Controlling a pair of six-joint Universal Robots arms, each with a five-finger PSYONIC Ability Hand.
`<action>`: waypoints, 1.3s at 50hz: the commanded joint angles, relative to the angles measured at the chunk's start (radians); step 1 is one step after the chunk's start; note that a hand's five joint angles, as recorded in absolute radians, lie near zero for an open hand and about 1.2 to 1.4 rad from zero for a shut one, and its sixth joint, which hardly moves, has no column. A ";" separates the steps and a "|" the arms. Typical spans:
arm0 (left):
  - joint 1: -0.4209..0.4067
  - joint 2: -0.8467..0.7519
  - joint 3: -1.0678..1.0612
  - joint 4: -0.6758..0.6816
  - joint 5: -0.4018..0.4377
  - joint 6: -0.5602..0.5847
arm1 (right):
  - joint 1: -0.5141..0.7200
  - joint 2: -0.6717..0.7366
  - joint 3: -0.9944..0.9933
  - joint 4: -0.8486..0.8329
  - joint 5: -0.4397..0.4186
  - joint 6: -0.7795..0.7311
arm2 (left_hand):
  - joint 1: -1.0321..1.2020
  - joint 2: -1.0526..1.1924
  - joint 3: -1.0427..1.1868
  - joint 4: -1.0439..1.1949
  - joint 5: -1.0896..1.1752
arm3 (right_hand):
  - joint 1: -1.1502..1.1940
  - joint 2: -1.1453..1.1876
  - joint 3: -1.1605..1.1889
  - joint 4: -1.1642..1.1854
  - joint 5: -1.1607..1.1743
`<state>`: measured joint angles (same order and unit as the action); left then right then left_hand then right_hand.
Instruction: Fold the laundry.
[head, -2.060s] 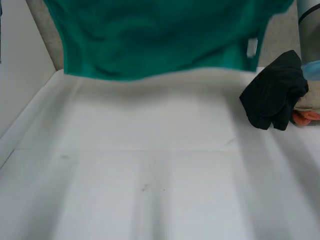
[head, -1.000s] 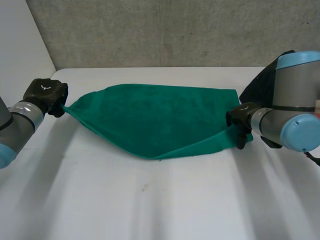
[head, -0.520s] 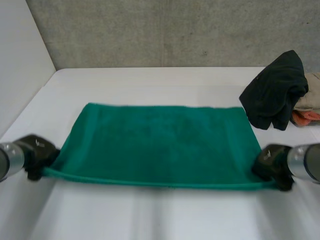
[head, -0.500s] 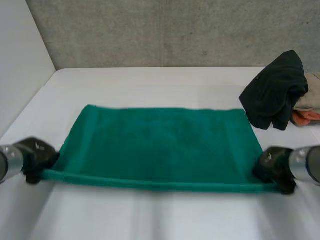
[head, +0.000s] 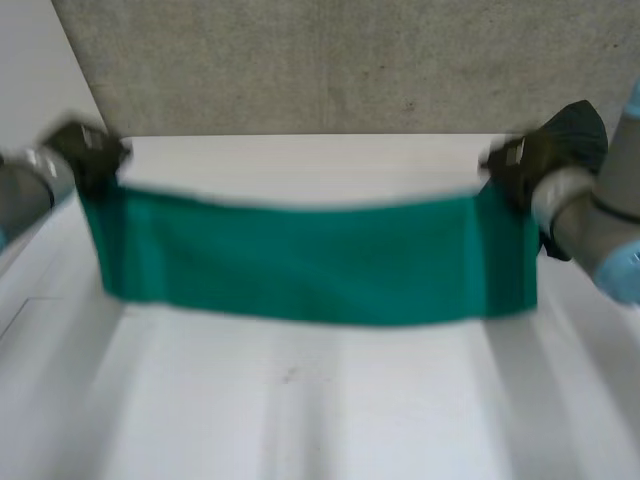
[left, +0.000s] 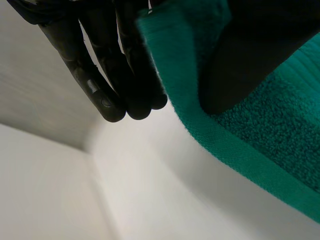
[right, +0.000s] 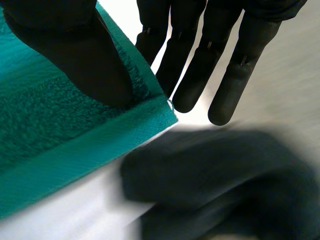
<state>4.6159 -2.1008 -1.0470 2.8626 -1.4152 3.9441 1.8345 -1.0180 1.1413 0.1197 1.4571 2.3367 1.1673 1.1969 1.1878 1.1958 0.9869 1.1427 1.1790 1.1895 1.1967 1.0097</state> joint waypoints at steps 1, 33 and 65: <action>-0.003 -0.004 0.364 0.312 -0.022 -0.288 | 0.037 -0.004 -0.262 -0.421 0.124 0.254 | 0.229 0.199 0.209 0.200 0.235 | 0.254 0.217 0.207 0.200 0.212; 0.069 -0.054 -0.240 0.448 0.036 -0.355 | 0.034 0.133 0.066 -0.243 0.048 0.303 | 0.229 0.199 0.209 0.200 0.235 | 0.254 0.217 0.207 0.200 0.212; 0.083 0.116 -0.392 -0.019 -0.045 0.032 | -0.040 -0.078 0.307 -0.065 -0.066 -0.032 | 0.229 0.199 0.209 0.200 0.235 | 0.254 0.217 0.207 0.200 0.212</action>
<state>4.7351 -1.8837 -1.6077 2.7609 -1.3860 4.1274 1.7565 -1.1729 1.5287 0.3215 1.4104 2.1358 1.1673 1.1989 1.1901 1.1987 0.9869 1.1427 1.1790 1.1905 1.1994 1.0133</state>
